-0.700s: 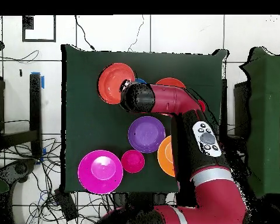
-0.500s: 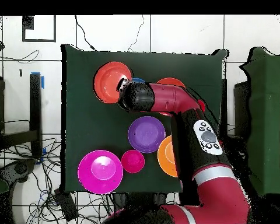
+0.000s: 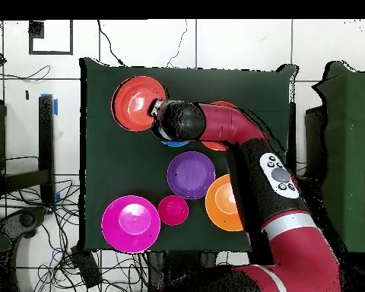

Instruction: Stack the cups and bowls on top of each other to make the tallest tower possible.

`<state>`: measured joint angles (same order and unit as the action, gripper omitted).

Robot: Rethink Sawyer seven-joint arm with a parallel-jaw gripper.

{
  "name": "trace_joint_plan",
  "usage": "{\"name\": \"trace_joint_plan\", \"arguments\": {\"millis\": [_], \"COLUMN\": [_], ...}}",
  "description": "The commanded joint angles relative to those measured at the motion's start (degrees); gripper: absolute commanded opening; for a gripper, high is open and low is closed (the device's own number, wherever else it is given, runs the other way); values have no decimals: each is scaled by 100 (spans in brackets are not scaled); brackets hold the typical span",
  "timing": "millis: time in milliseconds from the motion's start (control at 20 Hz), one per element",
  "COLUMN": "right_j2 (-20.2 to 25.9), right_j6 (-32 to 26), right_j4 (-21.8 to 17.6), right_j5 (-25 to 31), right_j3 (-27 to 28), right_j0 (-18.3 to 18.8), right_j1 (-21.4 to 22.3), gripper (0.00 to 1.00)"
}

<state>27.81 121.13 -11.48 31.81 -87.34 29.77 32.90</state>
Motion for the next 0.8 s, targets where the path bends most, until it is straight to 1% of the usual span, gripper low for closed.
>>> {"name": "trace_joint_plan", "arguments": {"millis": [50, 450, 800], "right_j2": [575, 791, 940], "right_j6": [-1771, -1987, -2126], "right_j4": [-562, -814, -1124], "right_j5": [837, 1174, 1317], "right_j3": [-343, -193, -68], "right_j0": [208, 541, 829], "right_j1": [-15, -75, -148], "gripper": [0, 0, 0]}}
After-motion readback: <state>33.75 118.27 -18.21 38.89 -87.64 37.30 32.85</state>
